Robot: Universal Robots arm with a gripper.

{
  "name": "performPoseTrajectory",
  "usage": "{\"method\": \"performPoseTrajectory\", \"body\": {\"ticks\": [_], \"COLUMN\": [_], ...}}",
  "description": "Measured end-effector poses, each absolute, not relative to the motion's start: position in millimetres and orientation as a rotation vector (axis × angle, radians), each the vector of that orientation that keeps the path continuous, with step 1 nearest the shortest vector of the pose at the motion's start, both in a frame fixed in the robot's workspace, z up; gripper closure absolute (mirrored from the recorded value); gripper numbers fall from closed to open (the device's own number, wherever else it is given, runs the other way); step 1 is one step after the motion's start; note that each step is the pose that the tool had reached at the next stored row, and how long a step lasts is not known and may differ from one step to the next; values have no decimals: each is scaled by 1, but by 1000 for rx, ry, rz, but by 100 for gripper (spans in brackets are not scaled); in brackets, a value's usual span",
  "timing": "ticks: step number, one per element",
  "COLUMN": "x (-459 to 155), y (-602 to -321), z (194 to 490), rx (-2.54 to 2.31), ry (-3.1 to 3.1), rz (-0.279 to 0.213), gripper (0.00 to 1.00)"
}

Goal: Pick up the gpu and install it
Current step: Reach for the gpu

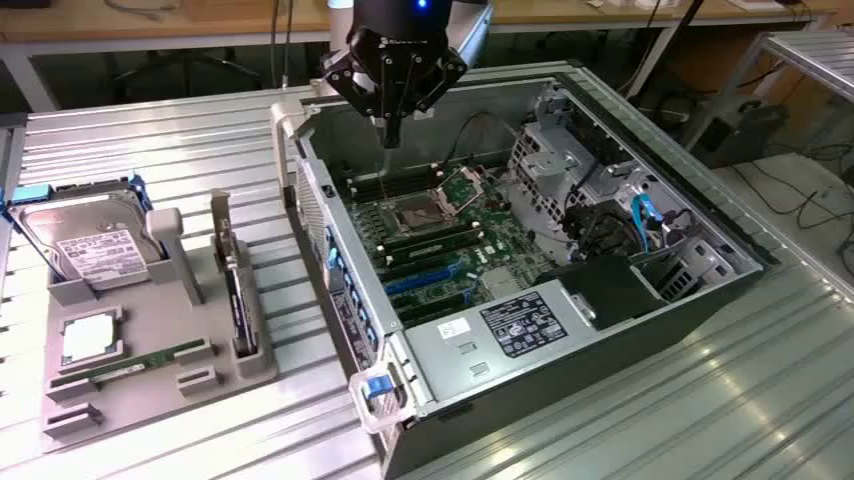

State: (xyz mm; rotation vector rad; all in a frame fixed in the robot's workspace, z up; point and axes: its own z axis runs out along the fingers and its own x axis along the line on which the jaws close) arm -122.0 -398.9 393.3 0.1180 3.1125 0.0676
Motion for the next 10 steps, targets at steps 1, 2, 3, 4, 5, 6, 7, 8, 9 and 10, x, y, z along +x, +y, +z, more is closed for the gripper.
{"method": "performPoseTrajectory", "body": {"ticks": [1,2,3,4,5,6,7,8,9,10], "x": [-122,-122,-122,-122,-122,-122,-122,-122,-122,-122], "y": [-399,-399,-399,-399,-399,-399,-399,-399,-399,-399], "z": [393,393,393,393,393,393,393,393,393,393], "rx": [118,118,118,118,118,118,118,118,118,118], "ry": [3112,3113,3112,3113,3112,3113,3112,3112,3113,3112], "rz": [68,68,68,68,68,68,68,68,68,68], "gripper": [89,89,89,89,89,89,89,89,89,89]}}
